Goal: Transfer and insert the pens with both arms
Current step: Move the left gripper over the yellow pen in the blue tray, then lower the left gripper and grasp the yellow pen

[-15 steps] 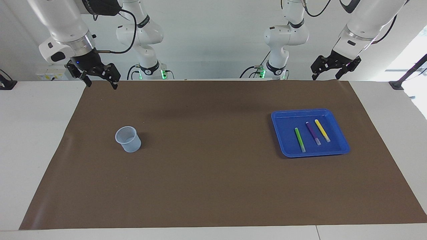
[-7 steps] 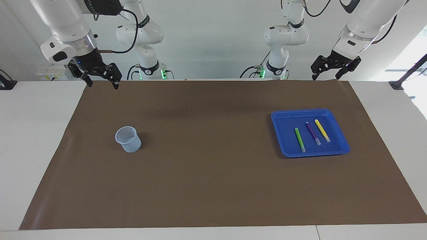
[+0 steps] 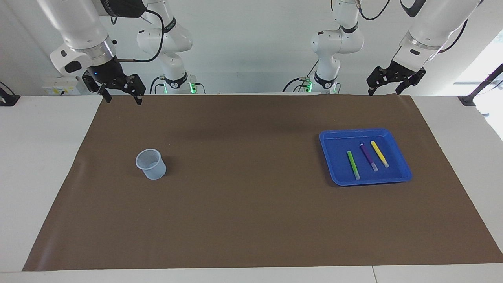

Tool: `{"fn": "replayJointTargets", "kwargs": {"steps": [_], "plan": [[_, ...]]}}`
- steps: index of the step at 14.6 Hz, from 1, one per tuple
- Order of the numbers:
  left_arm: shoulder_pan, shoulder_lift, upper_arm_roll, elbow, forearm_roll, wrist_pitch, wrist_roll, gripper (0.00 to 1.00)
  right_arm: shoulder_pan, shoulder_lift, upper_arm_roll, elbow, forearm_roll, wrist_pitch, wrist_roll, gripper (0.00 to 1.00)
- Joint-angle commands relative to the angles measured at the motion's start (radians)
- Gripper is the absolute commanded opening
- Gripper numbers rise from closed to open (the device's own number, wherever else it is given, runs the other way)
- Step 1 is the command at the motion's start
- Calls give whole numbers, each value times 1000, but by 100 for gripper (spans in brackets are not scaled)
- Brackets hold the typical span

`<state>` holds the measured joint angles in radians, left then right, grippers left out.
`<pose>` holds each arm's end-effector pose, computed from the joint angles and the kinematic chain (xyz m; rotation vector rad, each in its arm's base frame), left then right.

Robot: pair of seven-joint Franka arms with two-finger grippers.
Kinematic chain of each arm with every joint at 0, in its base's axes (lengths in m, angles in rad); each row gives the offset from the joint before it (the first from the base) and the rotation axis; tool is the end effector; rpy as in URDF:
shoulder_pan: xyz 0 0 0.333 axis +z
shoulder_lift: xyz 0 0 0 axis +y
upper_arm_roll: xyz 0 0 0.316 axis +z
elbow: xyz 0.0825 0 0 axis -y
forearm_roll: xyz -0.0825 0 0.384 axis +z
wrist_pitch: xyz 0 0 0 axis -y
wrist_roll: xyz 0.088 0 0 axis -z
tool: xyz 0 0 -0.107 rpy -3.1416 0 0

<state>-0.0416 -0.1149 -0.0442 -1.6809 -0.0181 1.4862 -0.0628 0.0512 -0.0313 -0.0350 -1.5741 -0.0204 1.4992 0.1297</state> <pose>0.5064 -0.0470 0.6270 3.1318 -0.0365 -0.1264 0.5373 0.0061 0.6339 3.1134 -0.1784 -0.0657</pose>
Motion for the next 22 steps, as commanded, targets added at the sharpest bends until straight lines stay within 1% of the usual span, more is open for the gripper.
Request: {"fn": "replayJointTargets", "kwargs": {"steps": [1, 2, 4, 5, 7, 8, 10, 12, 14, 16, 17, 19, 22], "plan": [[12, 4, 41, -92, 0, 107, 6, 100, -4, -24, 4, -32, 16, 16, 10, 100], [14, 9, 58, -135, 0, 159, 12, 100, -4, -24, 4, -32, 16, 16, 10, 100], [16, 15, 82, -236, 0, 277, 82, 100, -4, -24, 3, -32, 16, 16, 13, 100], [16, 29, 114, -276, 0, 330, 125, 100, -4, -24, 3, -32, 16, 16, 17, 100], [17, 89, 156, -307, 0, 411, 245, 100, -4, -24, 3, -32, 16, 15, 18, 100], [25, 113, 165, -319, 1, 443, 274, 100, -4, -24, 3, -32, 16, 15, 19, 100], [37, 149, 167, -367, 1, 544, 288, 100, -4, -24, 3, -32, 16, 13, 21, 100], [55, 181, 168, -404, 1, 620, 305, 99, -4, -24, 3, -32, 16, 13, 16, 100], [63, 207, 168, -413, 1, 649, 322, 95, -2, -24, 3, -32, 16, 13, 19, 100], [69, 233, 170, -421, 1, 678, 321, 87, -2, -24, 4, -32, 16, 13, 19, 100], [69, 235, 170, -434, 1, 698, 319, 85, -2, -24, 4, -32, 16, 13, 19, 100], [75, 242, 173, -454, 0, 727, 320, 77, -2, -24, 4, -32, 16, 13, 19, 100], [83, 276, 171, -461, 0, 761, 314, 74, -2, -24, 4, -32, 16, 13, 18, 100]]}}
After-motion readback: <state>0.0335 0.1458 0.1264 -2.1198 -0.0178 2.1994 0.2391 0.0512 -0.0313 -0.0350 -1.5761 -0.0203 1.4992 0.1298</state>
